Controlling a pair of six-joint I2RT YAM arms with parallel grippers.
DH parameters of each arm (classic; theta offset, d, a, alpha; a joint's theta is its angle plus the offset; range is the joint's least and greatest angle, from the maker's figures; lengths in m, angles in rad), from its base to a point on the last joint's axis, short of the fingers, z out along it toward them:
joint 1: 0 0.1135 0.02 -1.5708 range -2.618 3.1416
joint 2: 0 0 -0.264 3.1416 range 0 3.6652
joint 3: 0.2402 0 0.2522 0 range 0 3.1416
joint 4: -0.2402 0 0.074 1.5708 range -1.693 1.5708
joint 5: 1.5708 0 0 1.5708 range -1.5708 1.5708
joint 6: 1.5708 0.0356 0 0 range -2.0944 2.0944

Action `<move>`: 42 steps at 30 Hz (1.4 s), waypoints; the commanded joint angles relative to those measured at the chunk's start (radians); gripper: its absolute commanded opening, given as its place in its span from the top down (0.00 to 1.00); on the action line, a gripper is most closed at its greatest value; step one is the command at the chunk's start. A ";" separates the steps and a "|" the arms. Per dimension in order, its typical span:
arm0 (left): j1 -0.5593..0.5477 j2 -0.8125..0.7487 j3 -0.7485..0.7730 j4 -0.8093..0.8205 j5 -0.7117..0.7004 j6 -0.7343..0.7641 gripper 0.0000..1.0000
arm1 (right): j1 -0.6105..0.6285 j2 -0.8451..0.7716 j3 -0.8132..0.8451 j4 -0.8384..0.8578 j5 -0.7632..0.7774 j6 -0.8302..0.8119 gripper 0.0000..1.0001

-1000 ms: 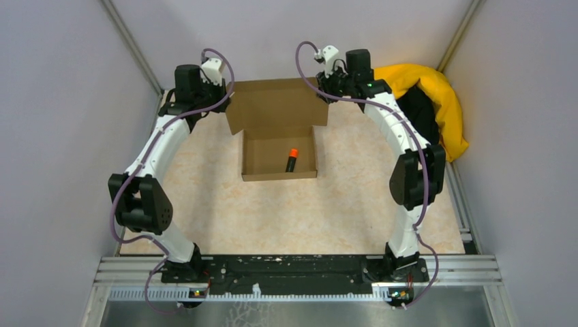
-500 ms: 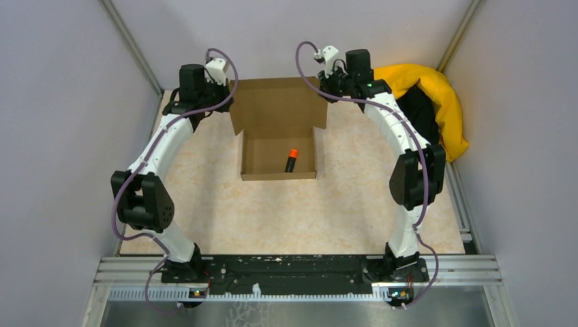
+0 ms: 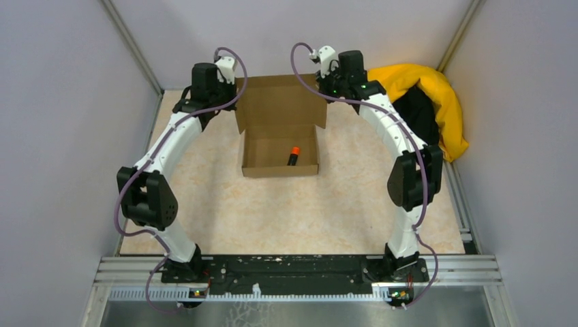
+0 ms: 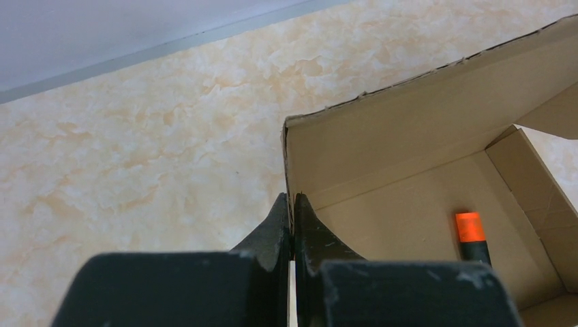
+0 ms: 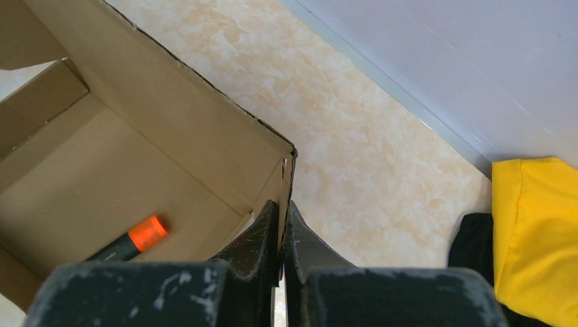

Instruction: Fold the paper box

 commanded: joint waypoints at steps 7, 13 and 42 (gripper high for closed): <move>-0.080 -0.037 -0.049 0.016 -0.045 -0.062 1.00 | 0.096 -0.087 -0.026 0.052 0.137 0.121 1.00; -0.125 -0.068 -0.079 0.032 -0.118 -0.127 1.00 | 0.153 -0.121 -0.070 0.079 0.237 0.189 1.00; -0.309 -0.183 -0.259 0.137 -0.385 -0.331 1.00 | 0.269 -0.257 -0.300 0.226 0.485 0.650 1.00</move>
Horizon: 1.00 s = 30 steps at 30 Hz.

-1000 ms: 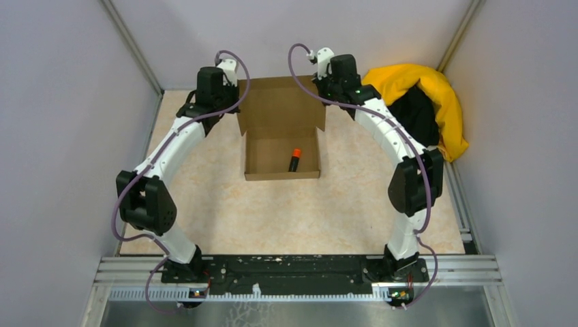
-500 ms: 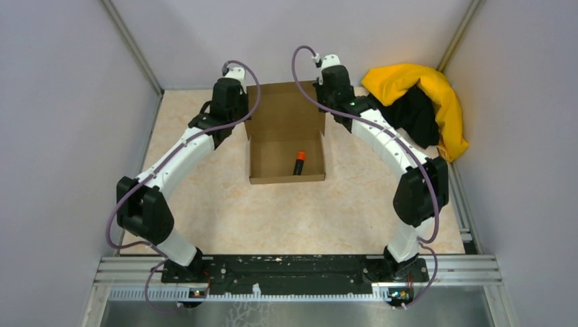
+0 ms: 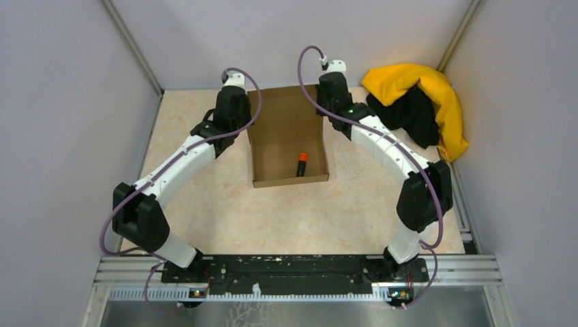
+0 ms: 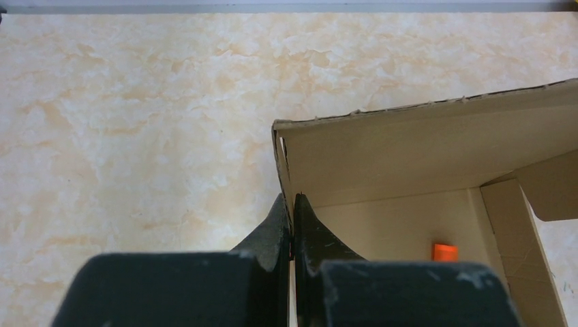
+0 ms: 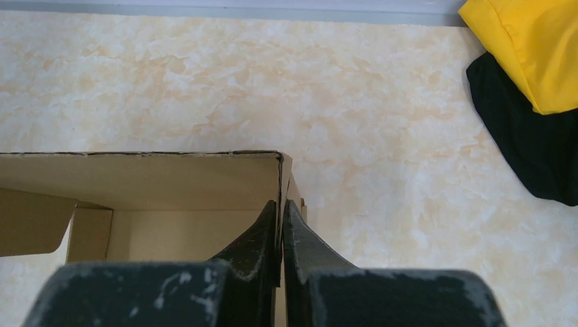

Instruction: Fold the paper box

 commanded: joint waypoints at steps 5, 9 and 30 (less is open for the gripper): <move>-0.078 -0.031 -0.061 0.061 0.042 -0.105 1.00 | 0.104 -0.099 -0.095 0.150 -0.056 0.112 1.00; -0.091 -0.041 -0.086 0.084 0.025 -0.128 1.00 | 0.112 -0.126 -0.135 0.179 -0.037 0.124 1.00; -0.164 -0.181 -0.351 0.284 -0.071 -0.165 1.00 | 0.197 -0.210 -0.351 0.332 0.099 0.133 1.00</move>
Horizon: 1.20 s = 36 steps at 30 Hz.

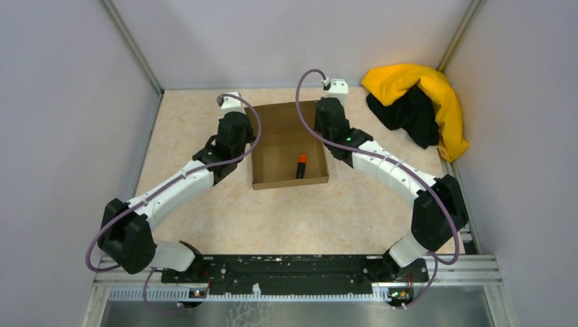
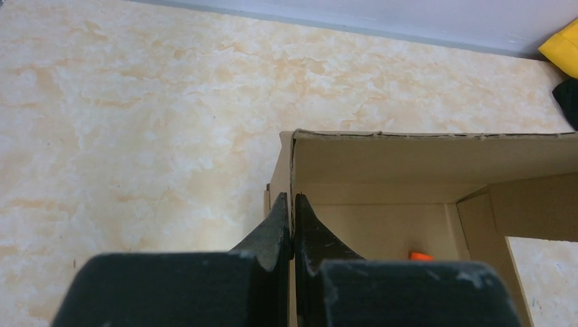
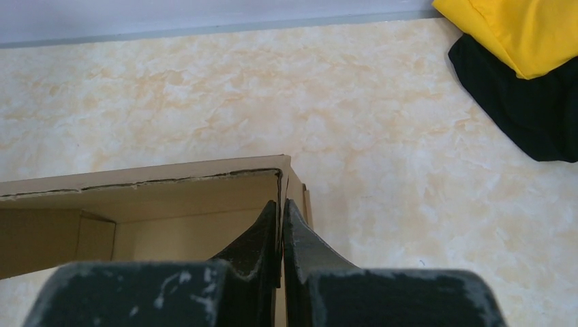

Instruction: Fold the paper box

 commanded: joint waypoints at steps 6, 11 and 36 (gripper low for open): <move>-0.086 -0.074 -0.170 0.124 0.085 -0.055 1.00 | 0.123 -0.069 -0.115 0.127 -0.055 0.047 1.00; -0.110 -0.087 -0.207 0.137 0.067 -0.061 1.00 | 0.134 -0.103 -0.173 0.138 -0.034 0.046 1.00; -0.157 -0.258 -0.472 0.113 0.062 -0.107 1.00 | 0.264 -0.190 -0.458 0.211 0.019 -0.013 1.00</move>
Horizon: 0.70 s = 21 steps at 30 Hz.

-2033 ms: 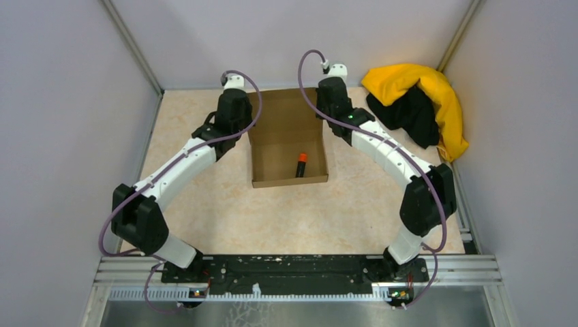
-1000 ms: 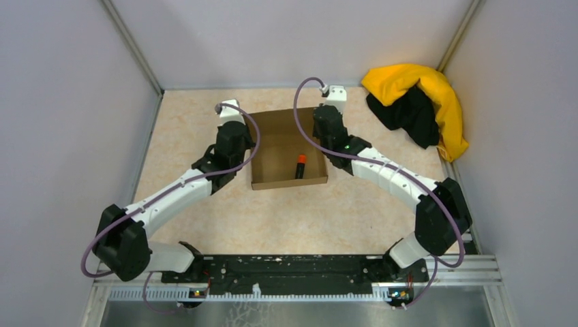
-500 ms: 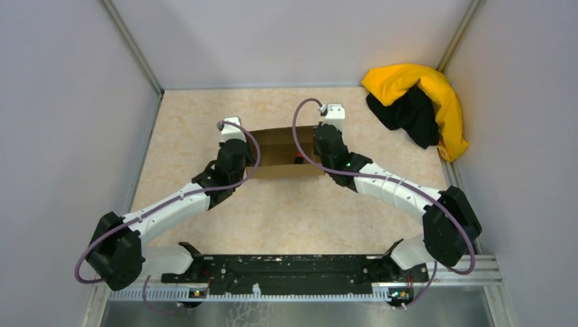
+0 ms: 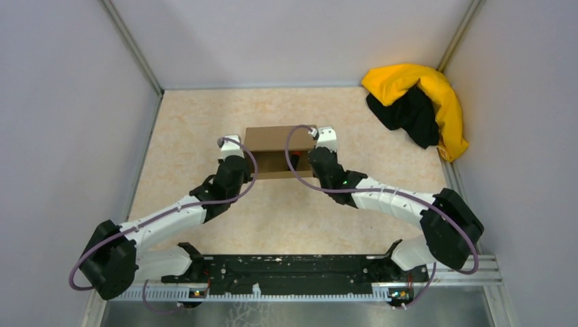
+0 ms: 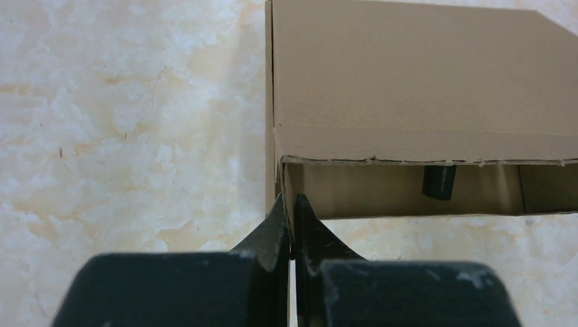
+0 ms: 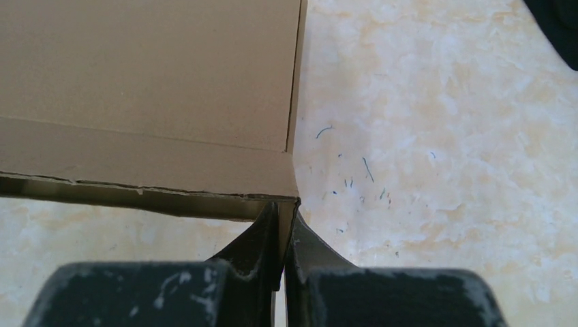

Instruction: Fold the paper box

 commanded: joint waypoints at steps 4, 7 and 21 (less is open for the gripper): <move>-0.035 0.016 -0.005 -0.024 0.124 -0.067 0.97 | 0.064 -0.037 -0.063 0.091 -0.109 0.015 1.00; -0.036 0.077 0.030 -0.091 0.130 -0.099 0.95 | 0.064 -0.046 -0.093 0.093 -0.127 0.023 0.96; -0.035 0.122 0.137 -0.381 0.147 -0.168 0.46 | -0.027 -0.182 -0.127 0.030 -0.325 0.000 0.55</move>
